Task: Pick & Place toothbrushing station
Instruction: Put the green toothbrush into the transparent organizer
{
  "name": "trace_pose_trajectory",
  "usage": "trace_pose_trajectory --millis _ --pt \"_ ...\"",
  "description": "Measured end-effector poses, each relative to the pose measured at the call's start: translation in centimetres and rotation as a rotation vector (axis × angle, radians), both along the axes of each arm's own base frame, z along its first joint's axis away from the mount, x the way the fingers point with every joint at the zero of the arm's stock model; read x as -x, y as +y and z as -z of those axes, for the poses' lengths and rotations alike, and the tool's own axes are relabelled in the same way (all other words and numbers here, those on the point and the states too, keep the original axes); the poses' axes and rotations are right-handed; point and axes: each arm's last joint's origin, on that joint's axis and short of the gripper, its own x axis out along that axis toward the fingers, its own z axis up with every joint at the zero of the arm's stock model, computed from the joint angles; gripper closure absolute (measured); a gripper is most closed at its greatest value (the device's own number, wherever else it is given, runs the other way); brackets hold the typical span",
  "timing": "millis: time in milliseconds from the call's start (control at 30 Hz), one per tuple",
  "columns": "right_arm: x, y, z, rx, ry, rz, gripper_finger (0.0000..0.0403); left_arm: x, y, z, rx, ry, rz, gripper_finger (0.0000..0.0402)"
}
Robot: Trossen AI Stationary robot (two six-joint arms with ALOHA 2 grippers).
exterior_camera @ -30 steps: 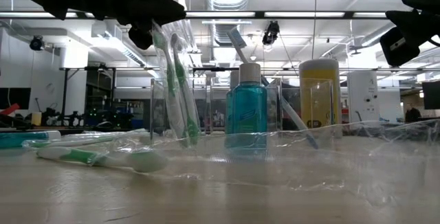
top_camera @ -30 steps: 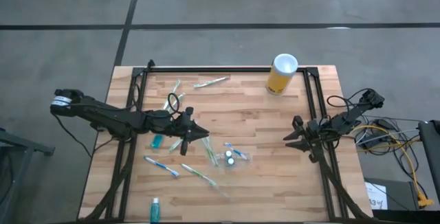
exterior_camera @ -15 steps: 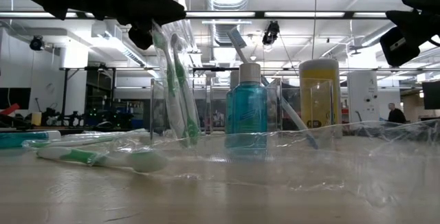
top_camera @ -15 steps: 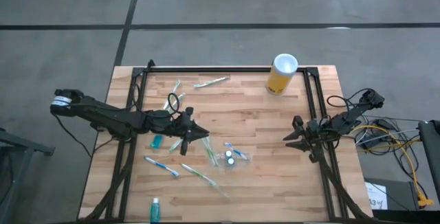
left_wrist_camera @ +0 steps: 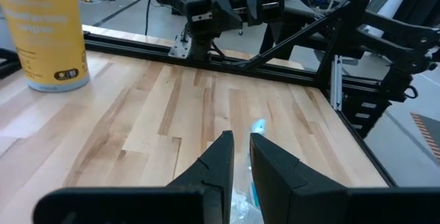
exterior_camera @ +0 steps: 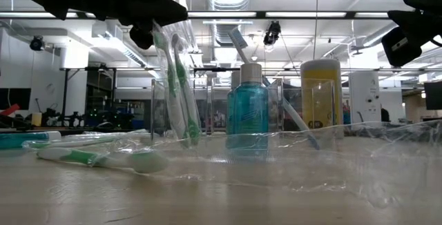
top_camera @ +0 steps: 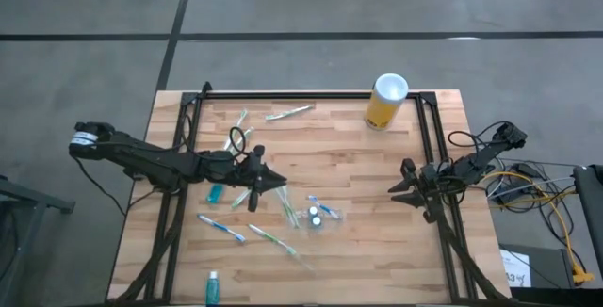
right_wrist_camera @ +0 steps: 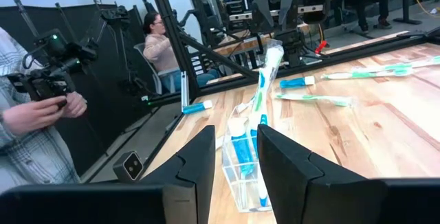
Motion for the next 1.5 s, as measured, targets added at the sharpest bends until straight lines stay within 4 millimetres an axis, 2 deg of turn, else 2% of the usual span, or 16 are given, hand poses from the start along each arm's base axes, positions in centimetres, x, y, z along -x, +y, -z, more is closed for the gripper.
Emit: trace_pose_trajectory --millis 167,433,633,833,967,1267,1500 --pt "0.0 0.0 0.0 0.0 0.0 0.0 0.0299 -0.1 0.0 -1.1 -0.02 0.041 0.006 0.0348" --pt "0.0 0.0 0.0 0.0 0.0 0.0 0.031 -0.9 0.0 -6.8 -0.166 0.254 -0.027 0.0344" --pt "0.0 0.0 0.0 0.0 0.0 0.0 0.0305 -1.2 -0.5 -9.1 -0.169 0.312 -0.047 0.0287" --pt "0.0 0.0 0.0 0.0 0.0 0.0 0.03 -1.3 -2.4 -8.7 -0.19 0.358 0.021 0.0216" --pt "0.0 0.0 0.0 0.0 0.0 0.0 0.0304 -1.2 -4.1 -8.6 -0.206 0.369 0.088 0.0188" --pt "0.0 0.0 0.0 0.0 0.0 0.0 0.0317 -1.1 -8.4 -8.2 -0.251 0.379 0.207 0.0179" --pt "0.0 0.0 0.0 0.0 0.0 0.0 0.0321 -2.6 -11.2 -6.9 -0.227 0.416 0.198 0.0179"
